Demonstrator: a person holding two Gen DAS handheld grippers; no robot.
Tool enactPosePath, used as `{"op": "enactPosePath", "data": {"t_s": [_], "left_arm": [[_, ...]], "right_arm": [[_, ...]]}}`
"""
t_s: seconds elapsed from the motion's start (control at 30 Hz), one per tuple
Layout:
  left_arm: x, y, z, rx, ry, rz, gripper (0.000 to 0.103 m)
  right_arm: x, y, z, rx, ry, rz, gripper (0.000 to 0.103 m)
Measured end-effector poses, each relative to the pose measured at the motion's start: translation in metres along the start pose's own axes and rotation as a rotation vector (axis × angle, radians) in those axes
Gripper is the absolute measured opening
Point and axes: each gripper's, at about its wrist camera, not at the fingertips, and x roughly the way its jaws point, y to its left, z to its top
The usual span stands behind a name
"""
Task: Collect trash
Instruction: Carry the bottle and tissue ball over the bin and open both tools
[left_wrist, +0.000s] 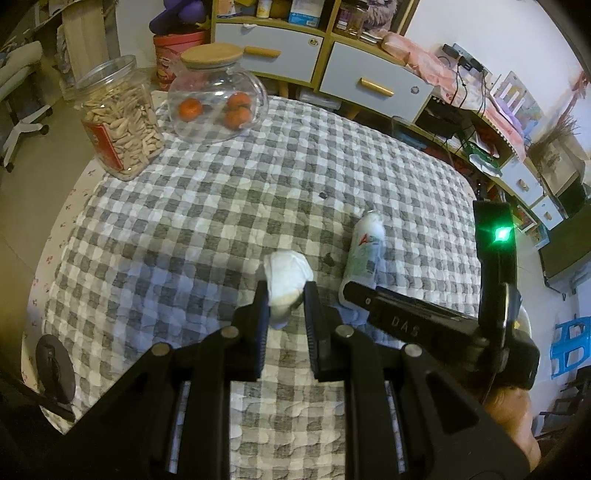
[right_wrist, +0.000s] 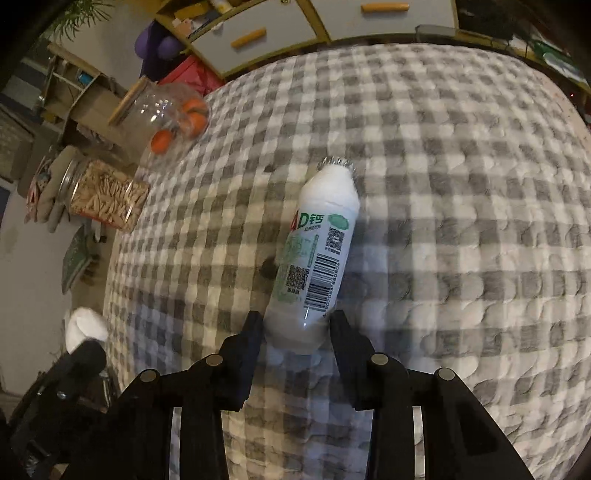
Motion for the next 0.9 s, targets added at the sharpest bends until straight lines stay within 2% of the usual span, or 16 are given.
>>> {"op": "enactPosePath", "data": {"t_s": [0.1, 0.37, 0.6, 0.9], "left_arm": [[-0.002, -0.006, -0.002, 0.013, -0.004, -0.005, 0.020], [-0.004, -0.036, -0.011, 0.043, 0.009, -0.080, 0.020], [-0.003, -0.079, -0.020, 0.100, 0.021, -0.139, 0.020], [0.008, -0.142, -0.029, 0.181, 0.029, -0.164, 0.020]], "right_arm": [[-0.017, -0.005, -0.006, -0.024, -0.024, -0.017, 0.038], [-0.104, -0.049, -0.027, -0.051, -0.119, -0.041, 0.037], [-0.166, -0.099, -0.055, -0.025, -0.189, -0.074, 0.037], [-0.221, -0.186, -0.093, 0.073, -0.276, -0.124, 0.037]]}}
